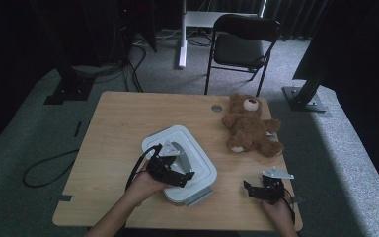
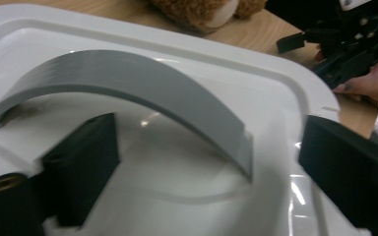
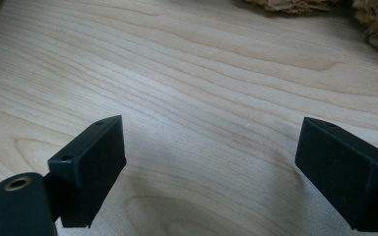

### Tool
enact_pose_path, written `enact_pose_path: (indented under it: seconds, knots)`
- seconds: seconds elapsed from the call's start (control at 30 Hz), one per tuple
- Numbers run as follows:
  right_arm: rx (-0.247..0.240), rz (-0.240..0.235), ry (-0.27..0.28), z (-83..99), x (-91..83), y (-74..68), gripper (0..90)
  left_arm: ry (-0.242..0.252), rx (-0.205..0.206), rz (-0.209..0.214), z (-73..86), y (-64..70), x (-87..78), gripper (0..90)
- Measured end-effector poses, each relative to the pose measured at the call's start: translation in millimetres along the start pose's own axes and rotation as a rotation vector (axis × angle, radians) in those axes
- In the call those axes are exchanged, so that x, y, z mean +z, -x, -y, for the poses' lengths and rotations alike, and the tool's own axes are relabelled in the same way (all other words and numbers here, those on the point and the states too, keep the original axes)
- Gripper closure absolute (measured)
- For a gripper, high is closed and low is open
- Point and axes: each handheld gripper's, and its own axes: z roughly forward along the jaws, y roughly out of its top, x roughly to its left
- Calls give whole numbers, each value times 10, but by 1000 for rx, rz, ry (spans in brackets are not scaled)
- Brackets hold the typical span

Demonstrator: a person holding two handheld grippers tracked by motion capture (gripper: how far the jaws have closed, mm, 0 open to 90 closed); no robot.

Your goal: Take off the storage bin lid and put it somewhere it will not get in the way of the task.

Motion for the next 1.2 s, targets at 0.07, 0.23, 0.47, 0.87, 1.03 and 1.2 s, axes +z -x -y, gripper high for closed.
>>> enact_pose_path:
  seconds: [0.07,0.23,0.47,0.87,1.03,1.2]
  knots:
    - [3,6,0,-1,2,-1,110,-3,12,-3,5,24,20,154]
    - [9,24,-7,-4,8,-1,110,15,-1,-8,3,14,26,207]
    - [0,94,-41,-19,46,-27,111,52,-1,-27,32,6,26,443]
    - [14,91,-46,-20,49,-10,110,87,-50,48,60,-34,43,622]
    - [16,92,-46,-21,49,-9,110,100,-52,69,71,-28,20,651]
    - [17,92,-46,-22,51,-9,110,110,-51,94,46,-3,-49,689]
